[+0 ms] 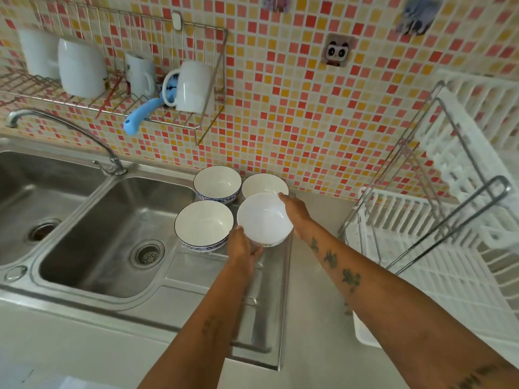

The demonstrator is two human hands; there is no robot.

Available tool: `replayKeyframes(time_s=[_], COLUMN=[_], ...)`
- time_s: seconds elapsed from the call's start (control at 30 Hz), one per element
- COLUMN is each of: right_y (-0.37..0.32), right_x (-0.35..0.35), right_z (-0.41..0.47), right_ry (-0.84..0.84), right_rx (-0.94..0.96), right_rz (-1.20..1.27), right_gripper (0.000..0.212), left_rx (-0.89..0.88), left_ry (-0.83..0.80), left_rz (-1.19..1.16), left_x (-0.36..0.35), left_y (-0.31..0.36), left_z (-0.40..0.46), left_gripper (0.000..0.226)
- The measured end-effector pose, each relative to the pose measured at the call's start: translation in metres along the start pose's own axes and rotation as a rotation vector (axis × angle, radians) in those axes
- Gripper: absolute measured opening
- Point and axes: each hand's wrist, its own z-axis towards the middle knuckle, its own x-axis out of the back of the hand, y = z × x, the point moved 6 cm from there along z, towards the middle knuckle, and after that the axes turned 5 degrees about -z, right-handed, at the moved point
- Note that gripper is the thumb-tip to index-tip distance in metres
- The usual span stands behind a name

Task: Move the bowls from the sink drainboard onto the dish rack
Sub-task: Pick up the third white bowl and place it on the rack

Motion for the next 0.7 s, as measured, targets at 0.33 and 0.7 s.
replayKeyframes(time_s=[0.33,0.7], right_y=[-0.14,-0.2], right_x=[0.062,0.176], right_z=[-0.111,-0.246], right_ry=[0.097,0.282], right_rx=[0.448,0.856], right_rz=[0.191,0.282], right_gripper=[0.034,0.022], left_rx=[-0.231,-0.312], left_ry=[-0.2,-0.684], left_rz=[-0.112,0.114], left_x=[-0.077,-0.182], left_y=[0.109,0.138], left_z=[-0.112,-0.252], left_gripper=[0.034,0.04])
